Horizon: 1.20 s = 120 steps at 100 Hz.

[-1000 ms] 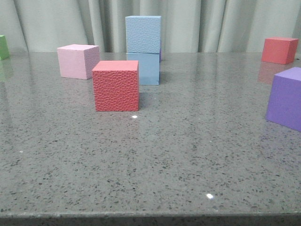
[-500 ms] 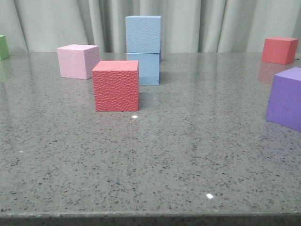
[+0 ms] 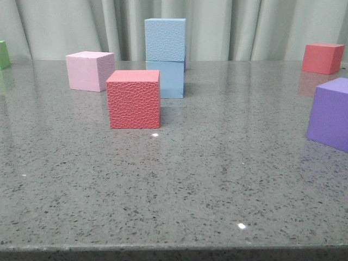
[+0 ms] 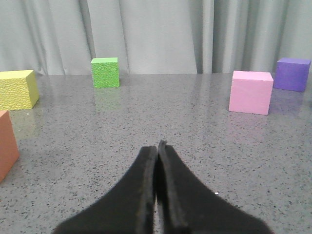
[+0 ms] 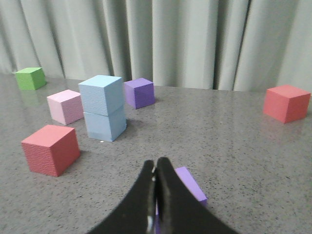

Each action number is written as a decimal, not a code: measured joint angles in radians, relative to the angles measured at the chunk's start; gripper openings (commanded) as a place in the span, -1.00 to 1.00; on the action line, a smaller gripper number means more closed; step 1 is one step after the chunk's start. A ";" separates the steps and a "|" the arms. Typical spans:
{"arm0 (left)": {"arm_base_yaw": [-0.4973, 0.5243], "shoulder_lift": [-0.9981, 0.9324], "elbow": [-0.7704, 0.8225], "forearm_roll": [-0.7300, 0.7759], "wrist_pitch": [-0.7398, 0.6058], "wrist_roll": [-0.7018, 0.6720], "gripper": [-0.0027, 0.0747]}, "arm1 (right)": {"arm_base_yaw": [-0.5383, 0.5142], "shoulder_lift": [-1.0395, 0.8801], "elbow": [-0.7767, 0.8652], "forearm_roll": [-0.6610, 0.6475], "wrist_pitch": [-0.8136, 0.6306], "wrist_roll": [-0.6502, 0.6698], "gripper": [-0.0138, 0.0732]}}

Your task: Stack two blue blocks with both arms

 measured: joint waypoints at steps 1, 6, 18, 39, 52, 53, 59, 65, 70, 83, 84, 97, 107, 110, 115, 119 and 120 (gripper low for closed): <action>0.000 0.000 0.000 0.000 0.000 0.000 -0.98 | -0.007 0.000 0.013 0.003 -0.008 -0.003 -0.94; 0.000 0.000 0.000 0.000 0.000 0.000 -0.98 | -0.057 0.000 0.057 0.028 -0.079 -0.016 -0.94; 0.000 0.000 0.000 0.000 0.000 0.000 -0.98 | -0.168 0.000 0.152 0.086 -0.221 -0.073 -0.94; 0.000 0.000 0.000 0.000 0.000 0.000 -0.98 | -0.313 0.000 0.275 0.204 -0.361 -0.163 -0.94; 0.000 0.000 0.000 0.000 0.000 0.000 -0.98 | -0.385 -0.017 0.325 0.277 -0.364 -0.217 -0.94; 0.000 0.000 0.000 0.000 0.000 0.000 -0.98 | -0.389 -0.018 0.327 0.283 -0.364 -0.220 -0.94; 0.000 0.000 0.000 0.000 0.000 0.000 -0.98 | -0.418 -0.033 0.345 0.300 -0.364 -0.236 -0.94; 0.000 0.000 0.000 0.000 0.000 0.000 -0.98 | -0.437 -0.049 0.362 0.309 -0.364 -0.241 -0.94; 0.000 0.000 0.000 0.000 0.000 0.000 -0.98 | -0.451 -0.062 0.371 0.313 -0.356 -0.244 -0.94; 0.000 0.000 0.000 0.000 0.000 0.000 -0.98 | -0.463 -0.092 0.373 0.317 -0.325 -0.244 -0.94; 0.000 0.000 0.000 0.000 0.000 0.000 -0.98 | -0.463 -0.094 0.373 0.317 -0.323 -0.244 -0.94; 0.000 0.000 0.000 0.000 0.000 0.000 -0.98 | -0.464 -0.100 0.373 0.319 -0.307 -0.246 -0.94; 0.000 0.000 0.000 0.000 0.000 0.000 -0.98 | -0.464 -0.100 0.373 0.319 -0.293 -0.247 -0.94; 0.000 0.000 0.000 0.000 0.000 0.000 -0.98 | -0.464 -0.100 0.373 0.319 -0.291 -0.247 -0.94; 0.000 0.000 0.000 0.000 0.000 0.000 -0.98 | -0.464 -0.100 0.373 0.319 -0.288 -0.247 -0.94; 0.000 0.000 0.000 0.000 0.000 0.000 -0.98 | -0.464 -0.100 0.373 0.319 -0.284 -0.247 -0.94; 0.000 0.000 0.000 0.000 0.000 0.000 -0.98 | -0.464 -0.100 0.373 0.319 -0.285 -0.247 -0.94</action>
